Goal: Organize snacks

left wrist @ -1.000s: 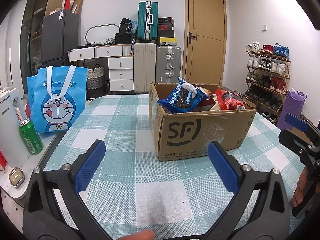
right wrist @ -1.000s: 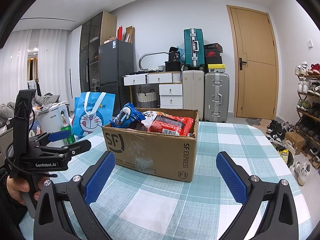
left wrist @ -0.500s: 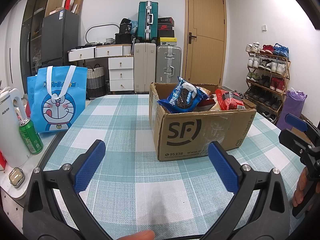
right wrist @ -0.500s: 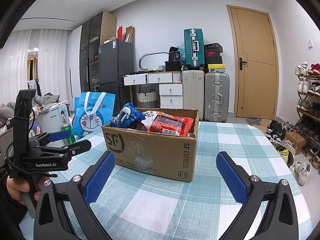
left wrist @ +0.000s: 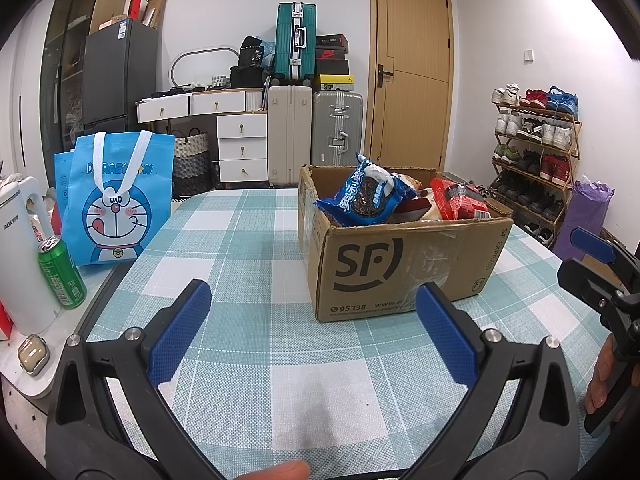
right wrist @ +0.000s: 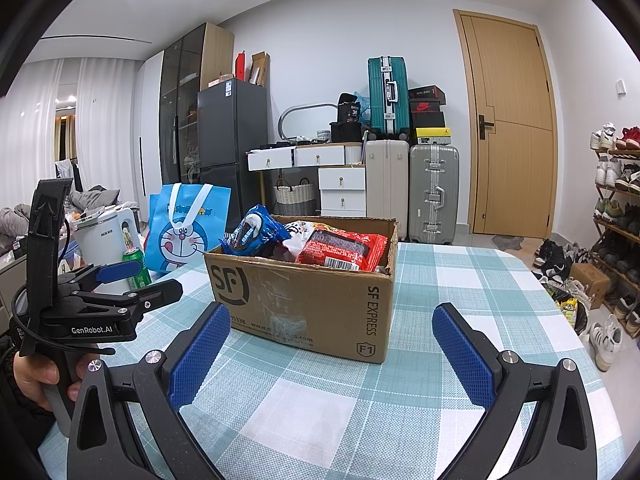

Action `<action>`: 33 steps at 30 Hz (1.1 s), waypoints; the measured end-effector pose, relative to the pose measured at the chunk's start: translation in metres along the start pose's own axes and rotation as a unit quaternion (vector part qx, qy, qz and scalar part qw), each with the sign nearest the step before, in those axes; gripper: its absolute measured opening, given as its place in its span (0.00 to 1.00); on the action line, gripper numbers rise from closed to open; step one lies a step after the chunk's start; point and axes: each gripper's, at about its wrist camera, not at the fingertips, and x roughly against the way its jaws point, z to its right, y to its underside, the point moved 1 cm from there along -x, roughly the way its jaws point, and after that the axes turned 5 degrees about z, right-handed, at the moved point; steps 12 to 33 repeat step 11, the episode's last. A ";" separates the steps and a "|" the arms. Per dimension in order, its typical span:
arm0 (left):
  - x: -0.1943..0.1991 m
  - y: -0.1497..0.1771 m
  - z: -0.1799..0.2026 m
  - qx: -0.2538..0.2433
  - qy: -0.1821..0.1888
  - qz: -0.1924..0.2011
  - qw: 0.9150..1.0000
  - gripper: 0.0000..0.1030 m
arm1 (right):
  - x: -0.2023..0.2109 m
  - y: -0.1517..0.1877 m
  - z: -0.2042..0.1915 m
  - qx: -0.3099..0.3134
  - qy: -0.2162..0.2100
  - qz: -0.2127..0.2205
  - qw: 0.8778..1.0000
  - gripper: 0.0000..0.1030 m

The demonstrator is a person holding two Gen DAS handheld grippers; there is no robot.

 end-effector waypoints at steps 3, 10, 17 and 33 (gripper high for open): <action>0.001 0.000 0.001 -0.001 0.001 0.001 1.000 0.99 | 0.000 0.000 0.000 0.000 0.000 0.000 1.000 1.00; 0.001 0.004 0.002 0.000 0.001 0.000 1.000 0.99 | 0.000 0.000 0.000 0.000 0.000 0.000 1.000 1.00; 0.001 0.004 0.001 0.001 0.000 0.000 1.000 0.99 | 0.000 0.000 0.000 0.000 0.000 0.000 1.000 1.00; 0.001 0.004 0.001 0.001 0.000 0.000 1.000 0.99 | 0.000 0.000 0.000 0.000 0.000 0.000 1.000 1.00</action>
